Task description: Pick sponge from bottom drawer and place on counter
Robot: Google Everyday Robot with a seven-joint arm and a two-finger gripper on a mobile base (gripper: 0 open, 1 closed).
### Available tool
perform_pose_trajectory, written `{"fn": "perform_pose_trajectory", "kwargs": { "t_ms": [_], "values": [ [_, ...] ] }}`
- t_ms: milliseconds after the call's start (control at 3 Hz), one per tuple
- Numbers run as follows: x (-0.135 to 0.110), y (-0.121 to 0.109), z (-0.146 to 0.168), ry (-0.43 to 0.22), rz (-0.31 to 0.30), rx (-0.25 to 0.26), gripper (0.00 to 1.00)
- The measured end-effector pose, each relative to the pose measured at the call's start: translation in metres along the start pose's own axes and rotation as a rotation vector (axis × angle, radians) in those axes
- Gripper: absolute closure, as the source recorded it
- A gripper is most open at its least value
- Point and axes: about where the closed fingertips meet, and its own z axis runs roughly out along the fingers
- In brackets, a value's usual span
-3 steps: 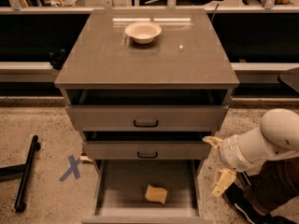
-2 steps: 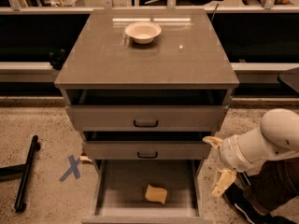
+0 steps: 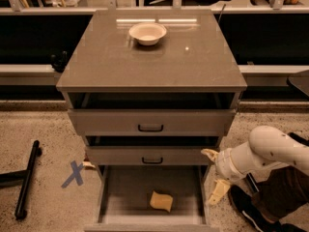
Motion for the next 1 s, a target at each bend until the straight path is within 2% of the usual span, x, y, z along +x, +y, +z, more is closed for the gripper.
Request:
{"fn": "perform_pose_trajectory", "kwargs": {
  "t_ms": [333, 667, 1000],
  "values": [
    [0.023, -0.010, 0.045, -0.022, 0.010, -0.023, 0.00],
    [0.043, -0.013, 0.084, -0.051, 0.023, -0.040, 0.00],
    [0.062, -0.007, 0.132, -0.097, 0.050, -0.087, 0.00]
  ]
}}
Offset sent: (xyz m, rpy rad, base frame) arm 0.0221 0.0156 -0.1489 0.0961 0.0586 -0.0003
